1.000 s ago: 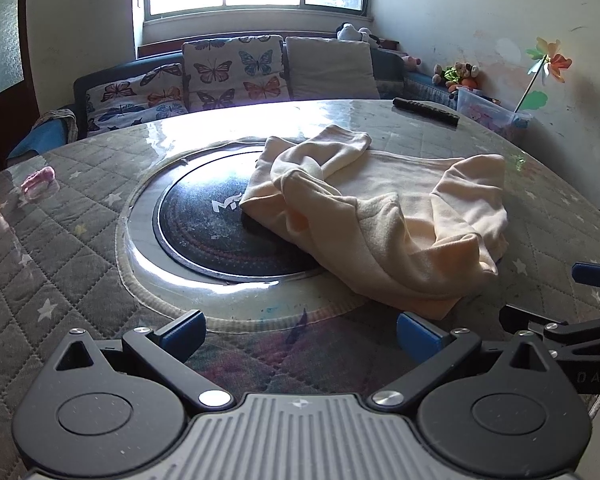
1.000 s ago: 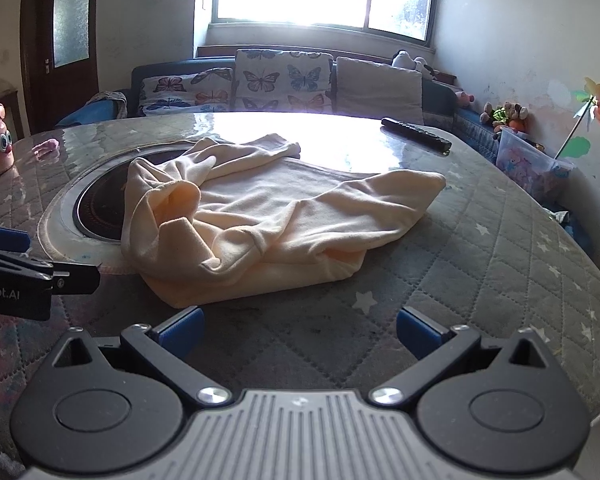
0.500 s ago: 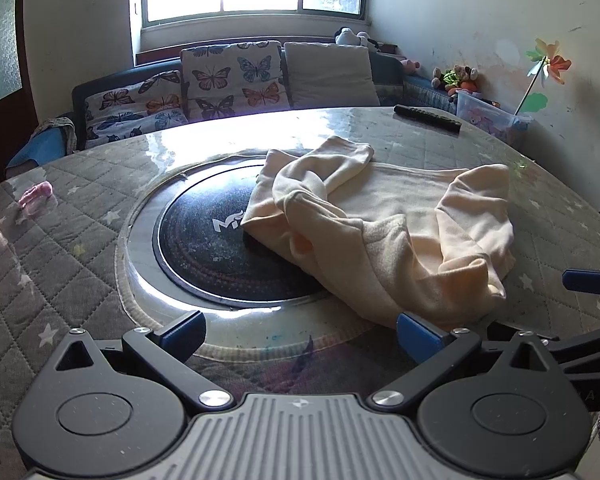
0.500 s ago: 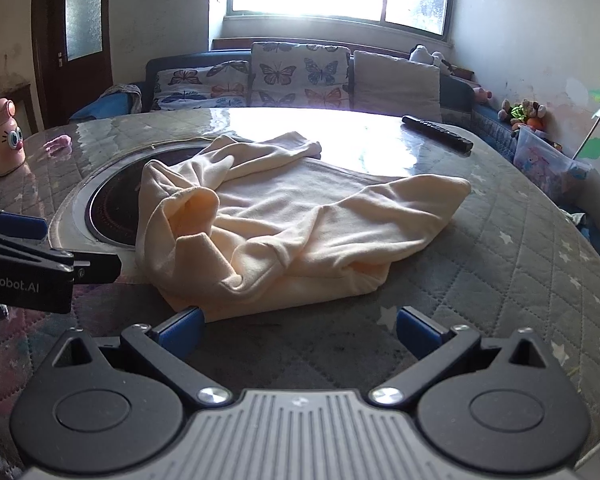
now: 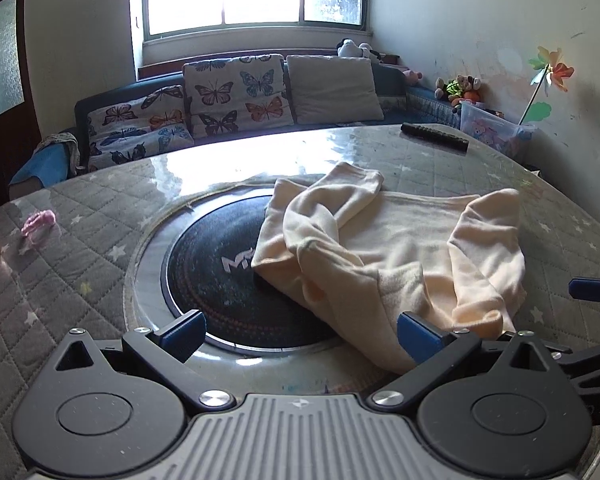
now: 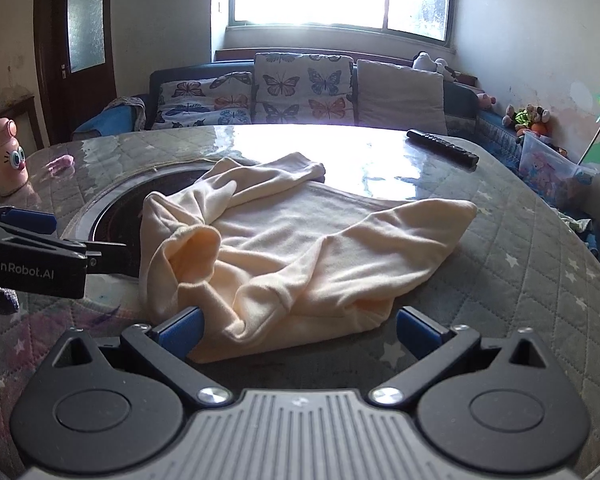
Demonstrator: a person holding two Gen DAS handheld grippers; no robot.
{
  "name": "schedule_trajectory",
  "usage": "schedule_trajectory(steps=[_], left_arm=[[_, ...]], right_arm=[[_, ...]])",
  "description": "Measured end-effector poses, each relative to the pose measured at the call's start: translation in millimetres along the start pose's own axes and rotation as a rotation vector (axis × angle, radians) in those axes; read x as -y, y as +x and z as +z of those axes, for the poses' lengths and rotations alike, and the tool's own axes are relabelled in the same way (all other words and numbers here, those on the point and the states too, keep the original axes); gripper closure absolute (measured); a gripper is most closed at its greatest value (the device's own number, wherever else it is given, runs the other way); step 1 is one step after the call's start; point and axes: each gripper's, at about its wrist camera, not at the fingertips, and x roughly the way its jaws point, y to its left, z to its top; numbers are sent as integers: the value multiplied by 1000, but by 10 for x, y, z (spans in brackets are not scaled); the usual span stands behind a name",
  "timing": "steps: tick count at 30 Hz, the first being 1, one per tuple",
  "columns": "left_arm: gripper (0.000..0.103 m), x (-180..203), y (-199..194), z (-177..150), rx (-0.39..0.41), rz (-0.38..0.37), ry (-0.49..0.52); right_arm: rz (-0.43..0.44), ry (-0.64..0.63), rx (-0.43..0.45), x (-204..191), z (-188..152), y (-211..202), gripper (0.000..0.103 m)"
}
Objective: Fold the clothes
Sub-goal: 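Move both grippers toward the crumpled cream sweater, then grasp the sweater fabric with the left gripper while the right gripper grasps another part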
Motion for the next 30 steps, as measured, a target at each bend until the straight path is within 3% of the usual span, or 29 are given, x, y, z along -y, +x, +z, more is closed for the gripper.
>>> schedule_trajectory(steps=[10, 18, 24, 29, 30], left_arm=[[0, -24, 275, 318, 10, 22, -4], [8, -81, 641, 546, -39, 8, -21], [29, -153, 904, 516, -133, -71, -65], [75, -136, 888, 445, -148, -129, -52], [79, -129, 863, 438, -142, -135, -47]], right_arm=[[1, 31, -8, 120, 169, 210, 1], [29, 51, -41, 159, 221, 377, 15], [66, 63, -77, 160, 221, 492, 30], [107, 77, -102, 150, 207, 534, 47], [117, 80, -106, 146, 201, 532, 54]])
